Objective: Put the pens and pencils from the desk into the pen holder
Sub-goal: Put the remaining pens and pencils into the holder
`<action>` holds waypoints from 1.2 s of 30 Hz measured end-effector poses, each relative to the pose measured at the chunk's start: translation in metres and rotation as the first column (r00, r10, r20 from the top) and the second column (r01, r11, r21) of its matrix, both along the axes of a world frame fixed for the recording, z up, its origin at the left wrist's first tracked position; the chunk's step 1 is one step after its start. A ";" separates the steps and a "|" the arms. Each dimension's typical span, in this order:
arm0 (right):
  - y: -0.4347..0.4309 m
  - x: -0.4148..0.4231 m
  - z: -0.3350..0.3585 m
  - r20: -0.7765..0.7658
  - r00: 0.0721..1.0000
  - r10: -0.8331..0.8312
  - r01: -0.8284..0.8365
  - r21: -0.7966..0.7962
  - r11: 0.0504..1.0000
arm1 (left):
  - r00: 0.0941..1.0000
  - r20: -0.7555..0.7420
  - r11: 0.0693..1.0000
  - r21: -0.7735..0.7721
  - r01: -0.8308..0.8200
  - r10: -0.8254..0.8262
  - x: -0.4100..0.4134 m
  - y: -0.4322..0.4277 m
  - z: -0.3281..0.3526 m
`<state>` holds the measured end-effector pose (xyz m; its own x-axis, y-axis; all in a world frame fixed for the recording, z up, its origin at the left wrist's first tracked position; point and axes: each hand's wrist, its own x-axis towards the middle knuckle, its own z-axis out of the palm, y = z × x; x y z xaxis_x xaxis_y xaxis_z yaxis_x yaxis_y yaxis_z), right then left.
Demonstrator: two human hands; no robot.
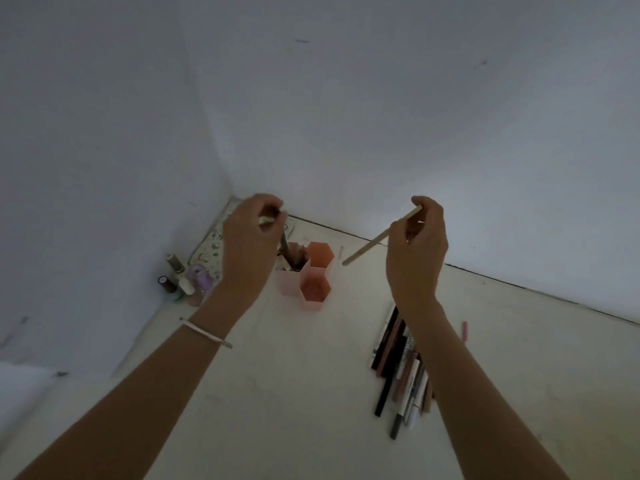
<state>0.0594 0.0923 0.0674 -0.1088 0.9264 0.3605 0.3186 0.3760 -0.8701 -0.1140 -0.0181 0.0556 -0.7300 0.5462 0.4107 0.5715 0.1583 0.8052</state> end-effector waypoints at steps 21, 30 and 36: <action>-0.032 -0.002 -0.054 0.284 0.931 0.228 -0.276 0.142 0.950 | 0.993 -0.020 0.991 0.060 0.117 -0.115 0.072 0.001 -0.007; 0.020 0.120 -0.044 0.098 0.977 -0.189 0.191 -0.009 0.982 | 0.939 0.093 0.559 -0.782 0.275 -0.331 0.139 0.040 -0.112; 0.011 0.147 -0.062 0.162 0.968 -0.194 0.208 -0.077 0.975 | 0.930 0.022 0.467 -0.860 0.206 -0.368 0.145 0.047 -0.131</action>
